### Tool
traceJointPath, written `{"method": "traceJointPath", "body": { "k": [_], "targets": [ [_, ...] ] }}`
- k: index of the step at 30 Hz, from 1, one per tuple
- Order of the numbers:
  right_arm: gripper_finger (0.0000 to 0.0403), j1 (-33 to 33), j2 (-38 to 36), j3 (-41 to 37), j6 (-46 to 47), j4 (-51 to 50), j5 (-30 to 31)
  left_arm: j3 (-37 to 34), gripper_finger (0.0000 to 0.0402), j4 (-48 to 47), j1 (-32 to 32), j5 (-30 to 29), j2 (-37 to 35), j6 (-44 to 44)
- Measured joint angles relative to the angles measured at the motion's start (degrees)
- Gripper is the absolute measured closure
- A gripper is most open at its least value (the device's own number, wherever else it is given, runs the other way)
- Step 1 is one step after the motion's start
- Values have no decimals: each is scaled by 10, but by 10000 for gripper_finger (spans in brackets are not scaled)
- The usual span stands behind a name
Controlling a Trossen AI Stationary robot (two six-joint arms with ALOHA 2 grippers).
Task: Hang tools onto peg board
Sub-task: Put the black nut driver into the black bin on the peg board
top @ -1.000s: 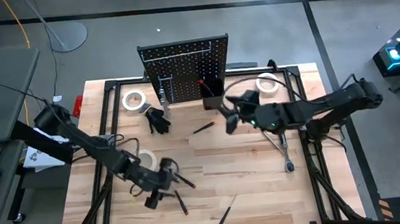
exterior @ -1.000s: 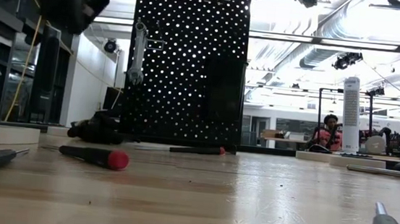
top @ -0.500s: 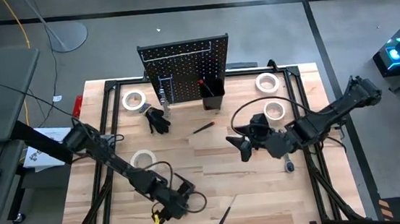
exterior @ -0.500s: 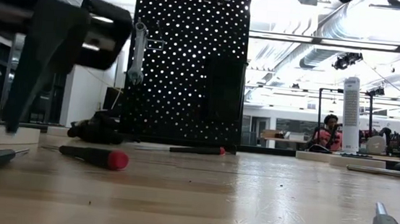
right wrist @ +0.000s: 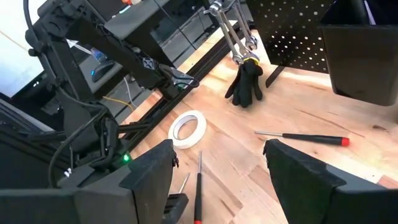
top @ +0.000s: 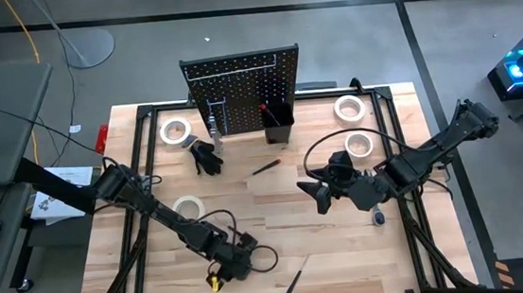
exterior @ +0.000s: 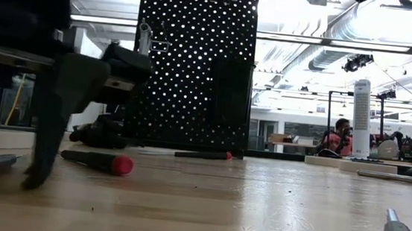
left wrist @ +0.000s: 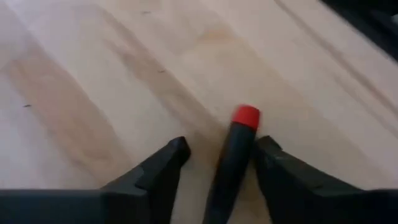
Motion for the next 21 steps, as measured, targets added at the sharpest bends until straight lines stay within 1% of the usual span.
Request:
{"method": "traceJointPath", "body": {
  "k": [2, 5, 6, 8, 11, 18, 21],
  "targets": [
    [158, 0, 0, 0, 0, 0, 0, 0, 268, -6, 9, -7, 9, 8],
    [158, 1, 0, 0, 1, 0, -3, 2, 359, -12, 12, -10, 24, 0],
    [158, 2, 0, 0, 4, 0, -6, 2, 368, -15, 13, -10, 26, -11],
    [158, 3, 0, 0, 6, 1, -7, 2, 368, -17, 15, -8, 27, -35],
    [158, 10, 0, 0, 6, 1, -6, 1, 368, -24, 13, -20, 14, -55],
    [158, 11, 0, 0, 5, 3, -4, -11, 368, -82, 19, -71, -58, -126],
    [158, 11, 0, 0, 5, 7, -5, -9, 368, -82, 20, -78, -93, -137]
  ]
}}
